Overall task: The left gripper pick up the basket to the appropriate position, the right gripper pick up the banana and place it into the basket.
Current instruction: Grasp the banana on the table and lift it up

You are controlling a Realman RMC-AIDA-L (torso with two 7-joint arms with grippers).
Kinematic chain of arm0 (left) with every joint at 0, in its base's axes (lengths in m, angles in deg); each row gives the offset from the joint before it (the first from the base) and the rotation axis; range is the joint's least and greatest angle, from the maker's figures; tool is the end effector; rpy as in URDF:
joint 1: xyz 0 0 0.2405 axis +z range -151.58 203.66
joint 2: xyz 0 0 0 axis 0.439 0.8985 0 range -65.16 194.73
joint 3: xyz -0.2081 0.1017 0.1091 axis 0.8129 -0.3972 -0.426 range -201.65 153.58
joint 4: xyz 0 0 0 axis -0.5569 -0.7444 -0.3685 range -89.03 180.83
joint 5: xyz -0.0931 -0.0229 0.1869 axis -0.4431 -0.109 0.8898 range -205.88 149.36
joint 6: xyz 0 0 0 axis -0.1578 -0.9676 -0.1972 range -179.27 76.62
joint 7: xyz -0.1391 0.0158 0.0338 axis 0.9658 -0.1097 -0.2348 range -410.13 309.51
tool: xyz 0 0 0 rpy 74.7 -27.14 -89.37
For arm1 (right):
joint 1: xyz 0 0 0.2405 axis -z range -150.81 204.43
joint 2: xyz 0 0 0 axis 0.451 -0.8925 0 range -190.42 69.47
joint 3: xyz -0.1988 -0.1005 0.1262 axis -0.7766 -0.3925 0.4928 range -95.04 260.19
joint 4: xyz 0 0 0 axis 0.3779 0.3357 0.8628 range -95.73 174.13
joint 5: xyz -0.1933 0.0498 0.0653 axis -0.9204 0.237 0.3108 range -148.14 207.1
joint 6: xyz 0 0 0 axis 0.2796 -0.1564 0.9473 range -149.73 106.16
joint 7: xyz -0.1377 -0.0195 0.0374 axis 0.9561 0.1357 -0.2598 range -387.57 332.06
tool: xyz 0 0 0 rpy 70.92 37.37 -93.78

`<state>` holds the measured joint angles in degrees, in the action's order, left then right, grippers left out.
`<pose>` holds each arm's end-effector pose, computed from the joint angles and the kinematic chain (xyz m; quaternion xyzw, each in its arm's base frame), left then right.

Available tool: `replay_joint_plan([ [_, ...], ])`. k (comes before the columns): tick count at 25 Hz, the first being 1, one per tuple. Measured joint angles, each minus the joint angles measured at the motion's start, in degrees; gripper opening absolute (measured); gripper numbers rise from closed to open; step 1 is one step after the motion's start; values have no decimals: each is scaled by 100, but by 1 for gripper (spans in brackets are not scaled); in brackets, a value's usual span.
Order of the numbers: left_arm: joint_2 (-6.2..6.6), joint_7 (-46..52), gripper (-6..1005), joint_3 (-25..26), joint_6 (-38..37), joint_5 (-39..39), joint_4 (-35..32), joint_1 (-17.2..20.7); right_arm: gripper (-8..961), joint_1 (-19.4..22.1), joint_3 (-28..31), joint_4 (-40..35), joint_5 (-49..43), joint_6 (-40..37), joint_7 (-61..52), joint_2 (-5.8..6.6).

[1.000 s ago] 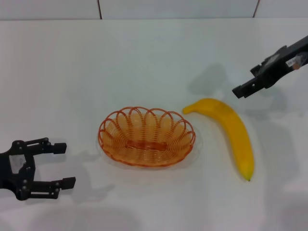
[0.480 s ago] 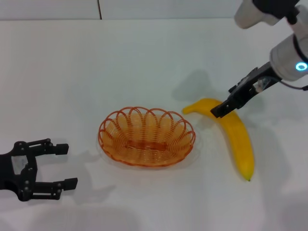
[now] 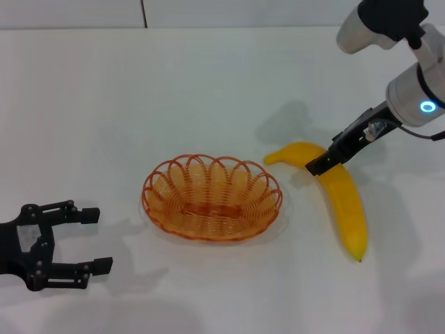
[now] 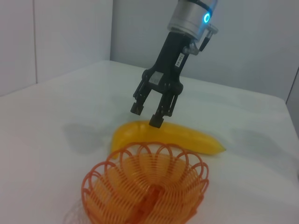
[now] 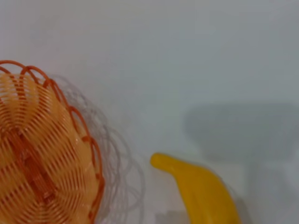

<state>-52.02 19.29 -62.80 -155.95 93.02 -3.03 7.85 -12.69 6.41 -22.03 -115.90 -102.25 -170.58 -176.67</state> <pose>-0.3108 0.2548 0.0405 -0.9696 -0.1417 -0.1760 0.0940 0.2074 0.3831 -0.0059 -0.9062 0.3519 -0.1585 0.1729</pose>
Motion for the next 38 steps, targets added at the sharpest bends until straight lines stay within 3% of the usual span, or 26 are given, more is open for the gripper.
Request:
replay_joint_plan([
  [16, 0, 19, 879, 0, -5, 0, -3, -44, 854, -178, -29, 674, -11, 386, 7, 5],
  [31, 0, 50, 879, 0, -13, 0, -3, -40, 803, -174, -38, 683, -17, 384, 48, 5],
  [34, 0, 52, 879, 0, -14, 0, -3, -38, 616, -169, -98, 680, -14, 391, 48, 5],
  [38, 0, 53, 879, 0, -14, 0, -3, -36, 522, -164, -135, 677, -15, 403, 26, 3],
])
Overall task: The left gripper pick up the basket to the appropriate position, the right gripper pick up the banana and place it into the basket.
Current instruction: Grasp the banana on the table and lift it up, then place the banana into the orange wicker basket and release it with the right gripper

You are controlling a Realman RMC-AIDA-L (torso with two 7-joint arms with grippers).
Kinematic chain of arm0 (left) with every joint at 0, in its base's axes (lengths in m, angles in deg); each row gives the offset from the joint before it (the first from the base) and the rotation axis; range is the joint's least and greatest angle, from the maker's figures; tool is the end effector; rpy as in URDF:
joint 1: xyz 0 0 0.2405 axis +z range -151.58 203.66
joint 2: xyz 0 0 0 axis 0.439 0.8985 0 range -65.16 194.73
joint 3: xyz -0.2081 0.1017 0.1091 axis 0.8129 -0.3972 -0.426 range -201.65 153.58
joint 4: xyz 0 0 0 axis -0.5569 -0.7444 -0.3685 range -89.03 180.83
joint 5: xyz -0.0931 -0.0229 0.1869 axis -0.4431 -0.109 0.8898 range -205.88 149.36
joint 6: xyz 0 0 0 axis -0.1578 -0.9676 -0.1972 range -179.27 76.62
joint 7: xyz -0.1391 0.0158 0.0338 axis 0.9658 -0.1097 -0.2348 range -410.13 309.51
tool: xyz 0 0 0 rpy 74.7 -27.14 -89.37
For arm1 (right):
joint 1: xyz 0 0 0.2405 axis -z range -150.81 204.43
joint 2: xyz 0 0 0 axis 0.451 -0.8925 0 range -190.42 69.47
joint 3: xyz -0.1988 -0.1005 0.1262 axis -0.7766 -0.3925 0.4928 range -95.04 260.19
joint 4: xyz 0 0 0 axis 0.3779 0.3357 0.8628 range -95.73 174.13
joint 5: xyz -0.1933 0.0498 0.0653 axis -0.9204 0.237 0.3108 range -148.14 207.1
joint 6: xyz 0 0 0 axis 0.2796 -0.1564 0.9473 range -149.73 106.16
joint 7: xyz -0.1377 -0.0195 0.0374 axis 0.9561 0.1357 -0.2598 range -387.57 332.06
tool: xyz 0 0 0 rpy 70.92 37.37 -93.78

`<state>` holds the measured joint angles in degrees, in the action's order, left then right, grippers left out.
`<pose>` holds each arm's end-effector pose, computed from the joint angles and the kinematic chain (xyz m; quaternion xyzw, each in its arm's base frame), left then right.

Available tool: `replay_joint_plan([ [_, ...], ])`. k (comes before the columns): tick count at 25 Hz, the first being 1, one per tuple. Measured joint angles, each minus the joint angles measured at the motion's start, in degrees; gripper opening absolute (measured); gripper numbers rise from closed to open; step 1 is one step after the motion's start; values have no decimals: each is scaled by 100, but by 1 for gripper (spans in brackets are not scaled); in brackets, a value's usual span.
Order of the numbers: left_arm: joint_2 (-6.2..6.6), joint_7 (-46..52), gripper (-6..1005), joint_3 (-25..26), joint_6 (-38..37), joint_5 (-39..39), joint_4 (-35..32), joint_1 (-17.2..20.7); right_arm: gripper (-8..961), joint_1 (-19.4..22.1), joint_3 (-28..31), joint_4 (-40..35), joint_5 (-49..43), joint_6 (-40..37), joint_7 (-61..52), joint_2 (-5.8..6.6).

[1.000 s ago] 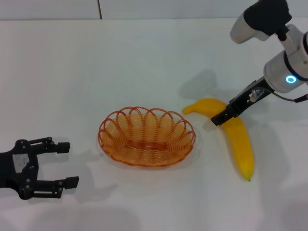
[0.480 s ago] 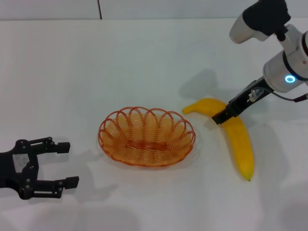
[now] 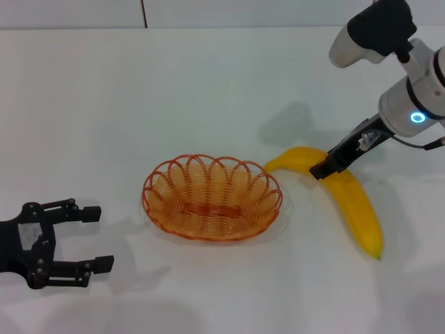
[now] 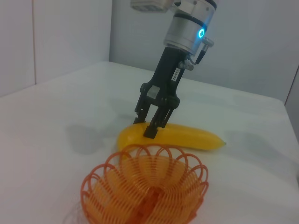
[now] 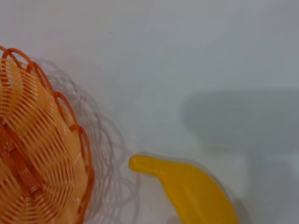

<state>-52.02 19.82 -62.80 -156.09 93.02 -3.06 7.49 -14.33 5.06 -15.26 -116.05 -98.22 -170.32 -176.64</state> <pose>-0.3089 0.2565 0.0406 -0.9694 -0.1427 -0.1772 0.0917 0.2205 0.3854 -0.0203 -0.9003 0.3621 -0.1726 0.1693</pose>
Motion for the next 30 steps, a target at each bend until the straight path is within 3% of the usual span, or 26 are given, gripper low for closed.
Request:
replay_joint_plan([
  [8, 4, 7, 879, 0, 0, 0, 0, 36, 509, 11, 44, -239, -1, -143, -51, 0],
  [22, 18, 8, 879, 101, 1, 40, -11, 108, 530, 157, 332, -1745, -330, -865, -237, 9],
  [30, 27, -4, 879, 220, 1, 75, -8, 128, 542, 551, -610, -2965, 476, -1225, -183, -15],
])
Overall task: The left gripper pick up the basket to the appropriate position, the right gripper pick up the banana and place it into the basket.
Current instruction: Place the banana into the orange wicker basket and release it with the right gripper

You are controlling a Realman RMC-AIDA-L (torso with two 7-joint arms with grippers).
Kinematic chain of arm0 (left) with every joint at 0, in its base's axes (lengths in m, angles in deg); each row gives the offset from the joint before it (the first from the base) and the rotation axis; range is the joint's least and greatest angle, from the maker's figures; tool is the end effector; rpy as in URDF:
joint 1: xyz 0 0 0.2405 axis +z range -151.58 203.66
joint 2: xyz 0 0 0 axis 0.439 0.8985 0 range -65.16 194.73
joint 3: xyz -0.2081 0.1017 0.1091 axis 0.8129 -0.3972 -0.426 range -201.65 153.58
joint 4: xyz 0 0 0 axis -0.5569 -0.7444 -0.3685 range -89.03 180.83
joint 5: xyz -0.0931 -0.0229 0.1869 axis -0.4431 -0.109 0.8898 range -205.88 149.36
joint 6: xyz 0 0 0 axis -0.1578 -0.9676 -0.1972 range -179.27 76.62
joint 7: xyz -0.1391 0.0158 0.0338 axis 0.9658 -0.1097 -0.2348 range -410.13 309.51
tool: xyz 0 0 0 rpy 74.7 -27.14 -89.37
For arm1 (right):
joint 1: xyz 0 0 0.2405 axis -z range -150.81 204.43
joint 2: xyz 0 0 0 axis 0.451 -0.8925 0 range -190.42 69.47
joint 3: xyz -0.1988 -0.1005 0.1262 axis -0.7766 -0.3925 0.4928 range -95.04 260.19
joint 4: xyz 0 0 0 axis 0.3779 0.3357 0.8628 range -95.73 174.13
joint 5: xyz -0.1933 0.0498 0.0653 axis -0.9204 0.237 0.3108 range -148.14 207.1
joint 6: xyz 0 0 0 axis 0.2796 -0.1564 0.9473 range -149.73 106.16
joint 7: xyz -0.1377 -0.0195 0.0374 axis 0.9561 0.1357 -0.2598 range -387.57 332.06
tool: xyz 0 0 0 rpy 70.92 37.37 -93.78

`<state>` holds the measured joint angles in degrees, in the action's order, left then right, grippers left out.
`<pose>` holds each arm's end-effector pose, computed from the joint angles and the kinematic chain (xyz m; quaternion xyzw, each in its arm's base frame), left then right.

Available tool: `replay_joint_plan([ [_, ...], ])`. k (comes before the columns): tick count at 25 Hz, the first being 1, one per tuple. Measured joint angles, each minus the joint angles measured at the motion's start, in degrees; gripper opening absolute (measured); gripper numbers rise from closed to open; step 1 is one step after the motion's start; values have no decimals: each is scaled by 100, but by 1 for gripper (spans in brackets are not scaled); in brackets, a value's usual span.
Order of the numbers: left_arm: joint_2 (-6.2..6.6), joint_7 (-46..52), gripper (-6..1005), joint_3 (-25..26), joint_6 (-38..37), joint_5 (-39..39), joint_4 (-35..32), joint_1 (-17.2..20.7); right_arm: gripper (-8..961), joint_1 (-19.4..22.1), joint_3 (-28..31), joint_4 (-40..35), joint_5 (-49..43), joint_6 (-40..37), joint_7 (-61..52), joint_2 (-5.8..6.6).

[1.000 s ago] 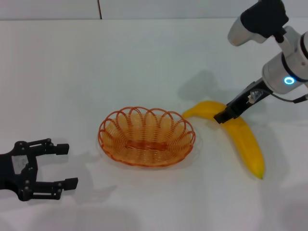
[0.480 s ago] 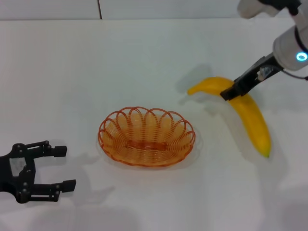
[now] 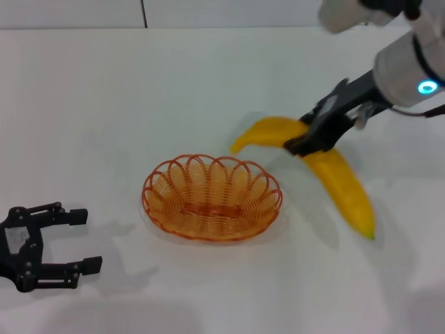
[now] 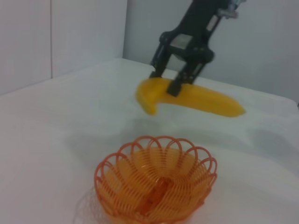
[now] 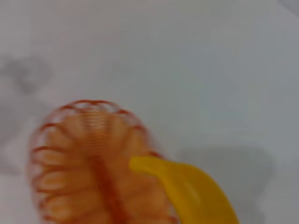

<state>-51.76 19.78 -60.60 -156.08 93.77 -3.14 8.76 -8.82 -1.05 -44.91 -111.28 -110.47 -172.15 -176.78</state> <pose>-0.3190 0.2500 0.0467 -0.9654 -0.1601 -0.1751 0.1084 0.1366 0.3557 0.0070 -0.9501 0.2304 -0.1319 0.1640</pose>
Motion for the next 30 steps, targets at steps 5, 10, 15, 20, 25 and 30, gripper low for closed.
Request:
replay_joint_plan([
  [5, 0, -31, 879, 1, 2, 0, 0, 39, 550, 114, -702, -518, 436, -68, 0, -10],
  [10, 0, -40, 878, 1, 14, -7, 0, 25, 558, 53, -1197, -664, 760, 22, -1, -20],
  [15, -6, -40, 878, 1, 11, -33, 0, 0, 565, -143, -1364, -626, 1151, 202, -1, -27],
  [20, -8, -40, 878, 1, 8, -34, 0, -11, 573, -657, -1655, -175, 1204, 652, -26, -38],
  [25, -9, -37, 878, 1, 8, -40, 0, -81, 581, -1342, -1831, 924, 1255, 936, -35, -55],
  [30, -9, -20, 878, 1, 9, -42, 0, -146, 588, -1443, -1923, 1197, 1291, 1117, 92, -50],
])
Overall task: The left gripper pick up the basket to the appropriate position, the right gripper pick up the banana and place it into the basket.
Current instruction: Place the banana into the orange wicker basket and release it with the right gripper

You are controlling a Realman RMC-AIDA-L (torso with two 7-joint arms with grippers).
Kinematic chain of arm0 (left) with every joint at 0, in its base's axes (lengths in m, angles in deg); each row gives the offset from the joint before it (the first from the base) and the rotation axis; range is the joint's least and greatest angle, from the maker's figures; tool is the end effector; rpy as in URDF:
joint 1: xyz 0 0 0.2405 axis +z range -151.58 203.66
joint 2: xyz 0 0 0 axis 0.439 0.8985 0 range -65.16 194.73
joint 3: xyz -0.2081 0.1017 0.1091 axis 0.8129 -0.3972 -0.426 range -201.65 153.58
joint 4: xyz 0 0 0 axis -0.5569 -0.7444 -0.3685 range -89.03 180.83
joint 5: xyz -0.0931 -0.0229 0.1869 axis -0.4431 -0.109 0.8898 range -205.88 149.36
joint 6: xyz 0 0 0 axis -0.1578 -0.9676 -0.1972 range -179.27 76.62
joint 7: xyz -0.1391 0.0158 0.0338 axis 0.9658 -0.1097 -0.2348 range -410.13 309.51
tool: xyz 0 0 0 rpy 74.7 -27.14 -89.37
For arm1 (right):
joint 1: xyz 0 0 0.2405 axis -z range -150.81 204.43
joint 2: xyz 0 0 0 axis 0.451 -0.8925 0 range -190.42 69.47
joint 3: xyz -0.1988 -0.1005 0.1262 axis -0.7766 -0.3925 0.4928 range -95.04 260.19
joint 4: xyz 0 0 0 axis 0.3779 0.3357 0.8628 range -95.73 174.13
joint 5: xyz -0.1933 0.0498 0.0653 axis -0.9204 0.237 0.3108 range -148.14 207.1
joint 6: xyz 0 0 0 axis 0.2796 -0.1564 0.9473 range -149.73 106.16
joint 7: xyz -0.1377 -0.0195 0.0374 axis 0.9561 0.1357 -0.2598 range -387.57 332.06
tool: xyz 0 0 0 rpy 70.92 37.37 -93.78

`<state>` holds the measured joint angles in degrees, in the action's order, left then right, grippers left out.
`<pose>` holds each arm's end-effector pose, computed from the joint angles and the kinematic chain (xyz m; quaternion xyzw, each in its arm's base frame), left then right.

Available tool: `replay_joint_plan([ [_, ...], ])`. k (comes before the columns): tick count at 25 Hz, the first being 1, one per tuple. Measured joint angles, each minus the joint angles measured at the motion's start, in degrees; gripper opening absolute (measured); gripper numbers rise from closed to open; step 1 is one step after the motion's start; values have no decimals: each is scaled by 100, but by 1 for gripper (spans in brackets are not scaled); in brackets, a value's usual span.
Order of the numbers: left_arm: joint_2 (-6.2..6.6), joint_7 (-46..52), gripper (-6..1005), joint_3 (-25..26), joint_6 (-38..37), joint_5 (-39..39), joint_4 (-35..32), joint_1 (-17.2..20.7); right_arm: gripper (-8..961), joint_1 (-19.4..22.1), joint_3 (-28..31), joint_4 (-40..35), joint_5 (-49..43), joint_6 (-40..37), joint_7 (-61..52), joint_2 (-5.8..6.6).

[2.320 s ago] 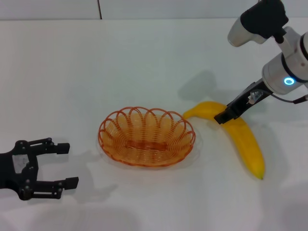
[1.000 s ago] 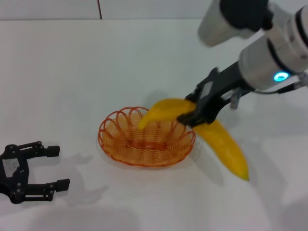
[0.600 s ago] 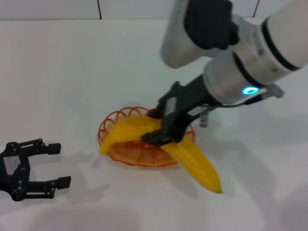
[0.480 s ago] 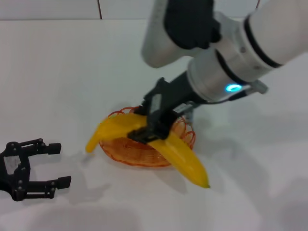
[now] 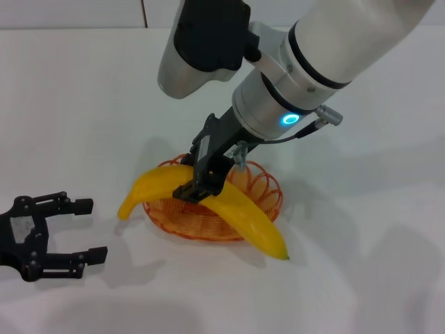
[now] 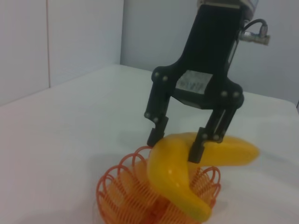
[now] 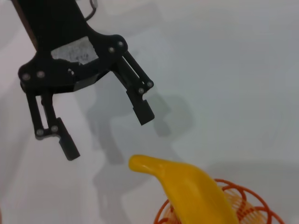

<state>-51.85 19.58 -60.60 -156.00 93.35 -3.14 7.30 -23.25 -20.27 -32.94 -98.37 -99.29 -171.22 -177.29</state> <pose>-0.3116 0.2587 0.0466 -0.9669 -0.1453 -0.1796 0.1085 0.0588 0.3401 -0.0824 -0.9866 0.0881 -0.1275 0.0508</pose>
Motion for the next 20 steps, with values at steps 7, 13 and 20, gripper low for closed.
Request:
replay_joint_plan([
  [7, 0, -4, 878, 0, 4, 1, 8, 0, 599, 22, -23, 91, 68, 197, 550, -9],
  [13, -6, -2, 878, 0, 20, 25, 9, -4, 608, 152, -64, 174, 75, 430, 924, -25],
  [20, -9, 3, 878, 0, 35, 36, 8, -3, 619, 171, -104, 224, 85, 484, 906, -22],
])
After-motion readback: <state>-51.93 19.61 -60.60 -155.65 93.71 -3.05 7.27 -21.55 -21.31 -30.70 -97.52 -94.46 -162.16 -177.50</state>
